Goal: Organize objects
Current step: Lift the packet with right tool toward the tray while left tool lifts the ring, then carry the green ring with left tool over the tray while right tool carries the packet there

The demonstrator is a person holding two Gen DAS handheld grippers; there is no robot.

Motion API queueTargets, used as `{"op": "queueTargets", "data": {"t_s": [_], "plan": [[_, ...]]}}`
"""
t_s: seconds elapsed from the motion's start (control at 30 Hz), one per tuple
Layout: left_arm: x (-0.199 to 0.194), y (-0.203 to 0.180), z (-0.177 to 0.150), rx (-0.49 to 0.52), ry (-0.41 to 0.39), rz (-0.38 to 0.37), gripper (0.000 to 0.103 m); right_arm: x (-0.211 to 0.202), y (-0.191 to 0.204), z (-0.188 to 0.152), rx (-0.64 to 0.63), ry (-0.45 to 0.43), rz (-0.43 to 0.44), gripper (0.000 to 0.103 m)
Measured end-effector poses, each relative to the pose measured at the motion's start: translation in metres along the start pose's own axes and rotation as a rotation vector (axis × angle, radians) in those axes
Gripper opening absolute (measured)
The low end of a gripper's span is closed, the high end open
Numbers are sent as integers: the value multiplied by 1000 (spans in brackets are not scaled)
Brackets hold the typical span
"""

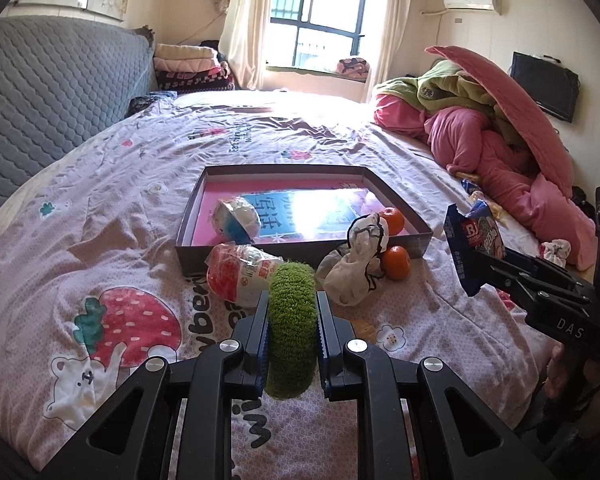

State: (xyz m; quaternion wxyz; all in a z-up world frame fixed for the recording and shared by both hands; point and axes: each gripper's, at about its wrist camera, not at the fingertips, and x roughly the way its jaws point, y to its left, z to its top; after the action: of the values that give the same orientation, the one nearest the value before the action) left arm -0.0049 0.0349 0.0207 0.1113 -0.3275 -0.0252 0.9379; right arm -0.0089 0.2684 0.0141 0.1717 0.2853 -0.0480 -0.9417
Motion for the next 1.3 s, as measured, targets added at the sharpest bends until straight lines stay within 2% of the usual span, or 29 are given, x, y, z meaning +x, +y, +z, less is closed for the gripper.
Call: {"op": "queueTargets", "data": {"t_s": [0.4,0.63,1.3], "plan": [[10,16,28,-9,-18,1,19,0,0,9,-16,-17,-6,50],[13,23,45,-25,-26,-23,19,2,-4,13,-11,-14,-15,50],[11,35,92,-5,-104,-32,19,4,-1,27,-37,-32,-34,50]]}}
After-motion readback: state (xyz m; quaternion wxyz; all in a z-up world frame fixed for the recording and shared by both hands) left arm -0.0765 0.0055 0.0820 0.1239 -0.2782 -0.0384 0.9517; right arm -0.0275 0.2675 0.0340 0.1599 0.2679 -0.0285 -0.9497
